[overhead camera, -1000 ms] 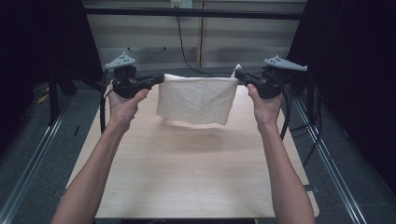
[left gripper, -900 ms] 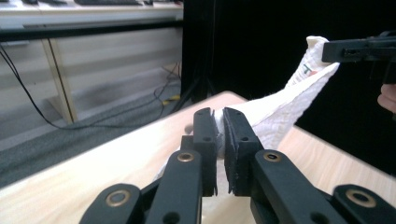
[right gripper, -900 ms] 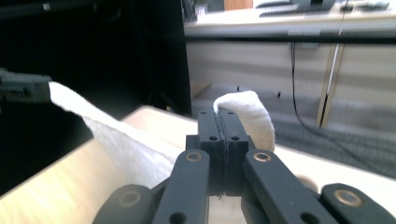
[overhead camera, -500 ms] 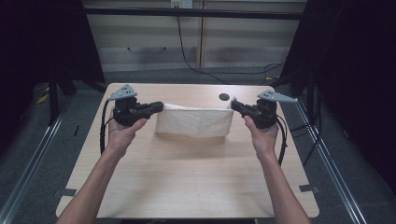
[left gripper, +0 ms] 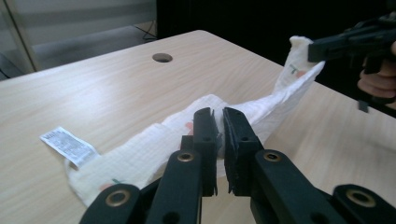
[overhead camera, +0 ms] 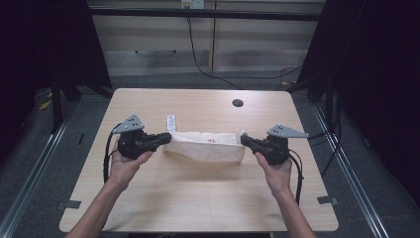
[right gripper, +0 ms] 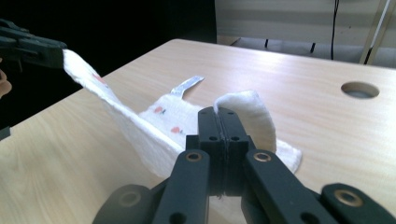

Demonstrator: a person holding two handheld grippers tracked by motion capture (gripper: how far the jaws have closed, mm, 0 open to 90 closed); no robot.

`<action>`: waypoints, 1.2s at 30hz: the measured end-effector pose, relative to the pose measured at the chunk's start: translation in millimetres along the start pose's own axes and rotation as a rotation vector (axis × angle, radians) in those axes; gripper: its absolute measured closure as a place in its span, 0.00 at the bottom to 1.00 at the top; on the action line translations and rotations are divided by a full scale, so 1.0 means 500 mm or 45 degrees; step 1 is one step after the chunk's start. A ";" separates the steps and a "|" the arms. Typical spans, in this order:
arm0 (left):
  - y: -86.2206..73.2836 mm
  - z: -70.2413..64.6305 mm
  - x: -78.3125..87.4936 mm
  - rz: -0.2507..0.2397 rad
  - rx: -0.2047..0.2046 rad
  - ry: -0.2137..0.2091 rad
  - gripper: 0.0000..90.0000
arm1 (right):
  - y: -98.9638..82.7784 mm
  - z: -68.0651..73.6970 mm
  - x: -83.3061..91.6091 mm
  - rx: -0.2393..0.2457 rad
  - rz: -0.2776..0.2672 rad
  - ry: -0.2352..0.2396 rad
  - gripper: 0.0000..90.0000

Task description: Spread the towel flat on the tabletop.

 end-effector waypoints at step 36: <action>-0.228 -0.082 -0.016 0.372 -0.038 -0.094 0.93 | -0.216 0.076 0.057 -0.036 0.324 0.029 0.91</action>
Point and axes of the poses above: each handheld gripper's, and its own axes: x roughly backward along the jaws, y roughly out of its top, z roughly to its left, the point moved 6 cm from there along -x, roughly forward along the jaws, and after that the axes turned 2 degrees about z, right-handed, at the moved point
